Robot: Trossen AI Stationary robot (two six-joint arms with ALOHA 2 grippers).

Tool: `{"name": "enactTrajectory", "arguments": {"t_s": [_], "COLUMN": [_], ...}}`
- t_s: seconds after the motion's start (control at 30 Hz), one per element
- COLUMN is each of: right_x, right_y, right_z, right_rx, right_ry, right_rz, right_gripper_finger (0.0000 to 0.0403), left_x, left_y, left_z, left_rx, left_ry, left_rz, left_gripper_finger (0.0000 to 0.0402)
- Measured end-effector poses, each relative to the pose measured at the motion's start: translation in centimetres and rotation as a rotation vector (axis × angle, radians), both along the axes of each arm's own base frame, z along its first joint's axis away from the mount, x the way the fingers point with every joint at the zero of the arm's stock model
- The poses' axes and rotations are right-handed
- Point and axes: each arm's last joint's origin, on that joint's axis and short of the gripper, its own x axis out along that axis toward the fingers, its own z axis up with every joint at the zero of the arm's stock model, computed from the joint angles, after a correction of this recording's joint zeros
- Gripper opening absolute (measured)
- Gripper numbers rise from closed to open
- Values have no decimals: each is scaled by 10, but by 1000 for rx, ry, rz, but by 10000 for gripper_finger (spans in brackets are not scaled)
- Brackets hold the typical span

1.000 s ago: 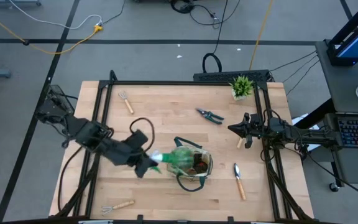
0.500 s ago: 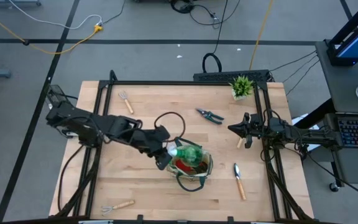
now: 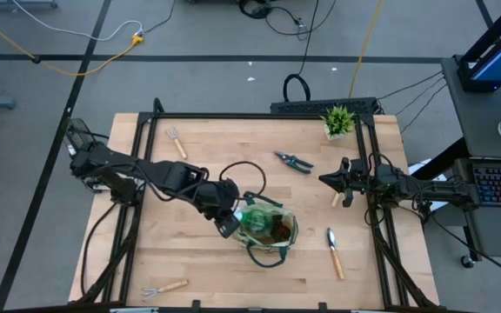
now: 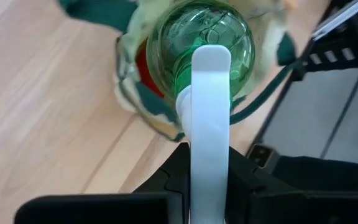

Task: Pick & Place Garden tools in Gardening bag
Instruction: Put the green spray bottle into the gardening bag

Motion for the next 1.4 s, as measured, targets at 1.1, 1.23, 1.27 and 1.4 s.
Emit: {"name": "enactTrajectory", "arguments": {"t_s": [1.1,1.23,1.27,1.4], "right_x": [0,0,1,1], "right_y": [0,0,0,0], "right_z": [0,0,-1,-1], "right_rx": [8,12,12,12], "right_ry": [0,5,8,9], "right_rz": [-1,-1,-1,-1], "right_gripper_finger": [0,0,0,0], "left_x": [9,12,14,17], "left_y": [12,11,11,10], "left_z": [-26,-32,-34,-38], "left_rx": [39,32,33,40], "left_ry": [141,160,163,172], "left_rz": [-134,-157,-160,-175], "left_gripper_finger": [51,51,51,51]}}
